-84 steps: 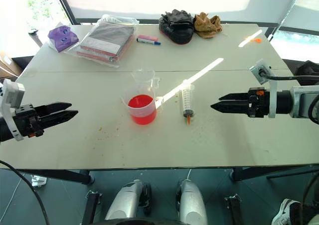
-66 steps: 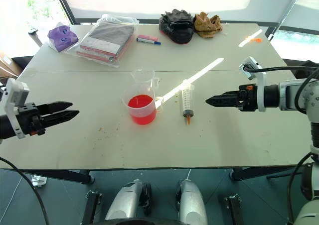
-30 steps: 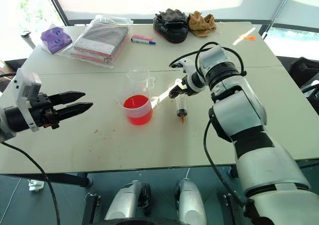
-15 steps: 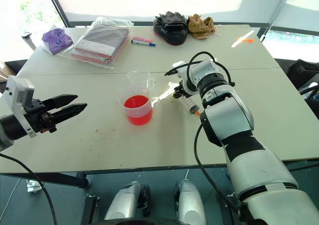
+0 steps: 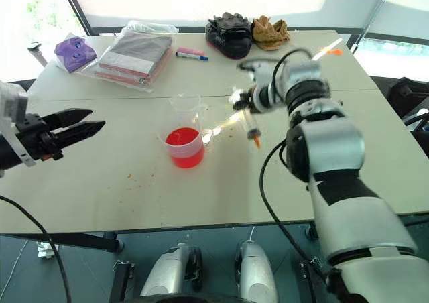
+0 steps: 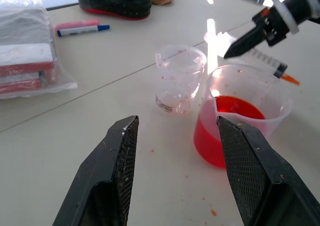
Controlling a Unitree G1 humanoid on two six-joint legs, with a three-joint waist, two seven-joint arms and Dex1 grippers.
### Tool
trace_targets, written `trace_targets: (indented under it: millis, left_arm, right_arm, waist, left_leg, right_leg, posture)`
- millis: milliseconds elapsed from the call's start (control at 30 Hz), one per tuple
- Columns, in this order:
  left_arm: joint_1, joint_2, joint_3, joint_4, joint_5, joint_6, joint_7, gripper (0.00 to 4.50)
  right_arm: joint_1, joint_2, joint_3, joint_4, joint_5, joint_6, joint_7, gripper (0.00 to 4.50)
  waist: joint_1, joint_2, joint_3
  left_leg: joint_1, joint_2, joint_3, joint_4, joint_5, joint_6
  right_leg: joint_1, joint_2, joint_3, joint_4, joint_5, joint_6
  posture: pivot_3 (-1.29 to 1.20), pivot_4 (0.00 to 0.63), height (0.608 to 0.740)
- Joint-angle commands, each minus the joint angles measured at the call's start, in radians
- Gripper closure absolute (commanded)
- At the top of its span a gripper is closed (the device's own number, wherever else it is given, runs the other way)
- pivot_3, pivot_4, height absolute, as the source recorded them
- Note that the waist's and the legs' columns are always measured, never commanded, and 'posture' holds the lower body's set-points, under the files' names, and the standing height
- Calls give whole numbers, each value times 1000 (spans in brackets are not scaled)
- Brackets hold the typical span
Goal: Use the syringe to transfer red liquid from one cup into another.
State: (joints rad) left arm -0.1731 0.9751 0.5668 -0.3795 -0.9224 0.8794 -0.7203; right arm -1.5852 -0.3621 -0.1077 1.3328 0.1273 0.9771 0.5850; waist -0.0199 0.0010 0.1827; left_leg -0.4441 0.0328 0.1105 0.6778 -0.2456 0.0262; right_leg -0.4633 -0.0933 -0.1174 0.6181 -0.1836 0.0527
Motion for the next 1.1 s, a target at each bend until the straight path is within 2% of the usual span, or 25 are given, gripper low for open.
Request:
trace_targets:
  millis: [33, 133, 200, 233, 300, 367, 433, 533, 767, 900, 1100]
  left_arm:
    - [-120, 49, -56, 150, 51, -63, -78, 1915]
    - [-211, 87, -177, 255, 166, -154, -153, 1915]
    - [-323, 90, -251, 329, 198, -179, -205, 1915]
    - [-375, 89, -282, 367, 214, -192, -233, 1915]
    - [-460, 87, -338, 453, 260, -230, -292, 1915]
    - [-548, 70, -394, 524, 305, -261, -335, 1915]
    - [-620, 53, -434, 588, 343, -289, -371, 1915]
    - [-713, 28, -483, 677, 410, -348, -413, 1915]
    - [-894, -14, -515, 836, 499, -439, -483, 1915]
    - [-992, -55, -528, 874, 506, -429, -539, 1915]
    - [-1012, -84, -550, 838, 500, -383, -616, 1915]
  right_arm:
    - [-158, -60, -95, -184, 108, 2, 86, 3025]
    - [-90, -41, -152, -481, 214, 17, 117, 3025]
    - [75, 33, -167, -836, 292, -13, 96, 3025]
    - [144, 89, -184, -973, 326, -43, 59, 3025]
    - [239, 220, -212, -1130, 358, -112, -60, 3025]
    - [348, 335, -172, -1254, 364, -218, -97, 3025]
    - [425, 406, -119, -1309, 357, -300, -97, 3025]
    - [507, 452, -41, -1323, 324, -390, -99, 3025]
    - [666, 435, 68, -1434, 354, -402, -74, 3025]
    - [791, 436, 130, -1510, 360, -414, -70, 3025]
    - [893, 445, 203, -1508, 323, -502, -71, 3025]
  waist:
    - [0, 1, 1]
    - [1, 0, 0]
    - [3, -4, -2]
    - [5, -9, -5]
    - [1, -9, -5]
    - [0, -8, -5]
    - [4, -8, -4]
    - [7, -8, -4]
    - [6, -9, -4]
    - [5, -9, -4]
    - [-2, -9, -4]
  left_leg:
    - [-1, 0, 0, 0, 0, 0]
    - [0, 0, 0, -3, 0, 0]
    - [2, 0, 0, -5, 0, 0]
    - [4, 1, 0, -7, 0, 0]
    - [4, 1, 0, -8, 1, -2]
    - [3, 1, 2, -9, 4, -6]
    - [1, 1, 2, -10, 6, -10]
    - [0, 0, 2, -10, 7, -10]
    - [1, 0, 1, -10, 7, -10]
    - [1, -1, 0, -10, 7, -9]
    - [2, -1, 1, -10, 6, -9]
  right_leg:
    - [-1, 0, 0, 0, 0, 0]
    - [0, 2, 0, -2, 0, 0]
    - [2, 2, 0, -3, 0, 0]
    - [3, 2, 0, -4, 0, 0]
    - [3, 2, 0, -3, 0, 0]
    - [0, 2, 1, -2, 0, 0]
    - [-3, 2, 1, -1, 0, 0]
    - [-3, 2, 0, -1, 0, 0]
    - [-1, 2, 1, -1, 0, 0]
    - [-1, 2, 0, -2, 0, 0]
    - [-1, 3, 1, -1, 0, 0]
  posture:
    - [0, 150, 740]
    - [0, 150, 740]
    - [0, 150, 740]
    - [0, 150, 740]
    - [0, 150, 740]
    - [0, 150, 740]
    - [0, 150, 740]
    - [0, 150, 740]
    - [0, 150, 740]
    - [0, 150, 740]
    - [0, 150, 740]
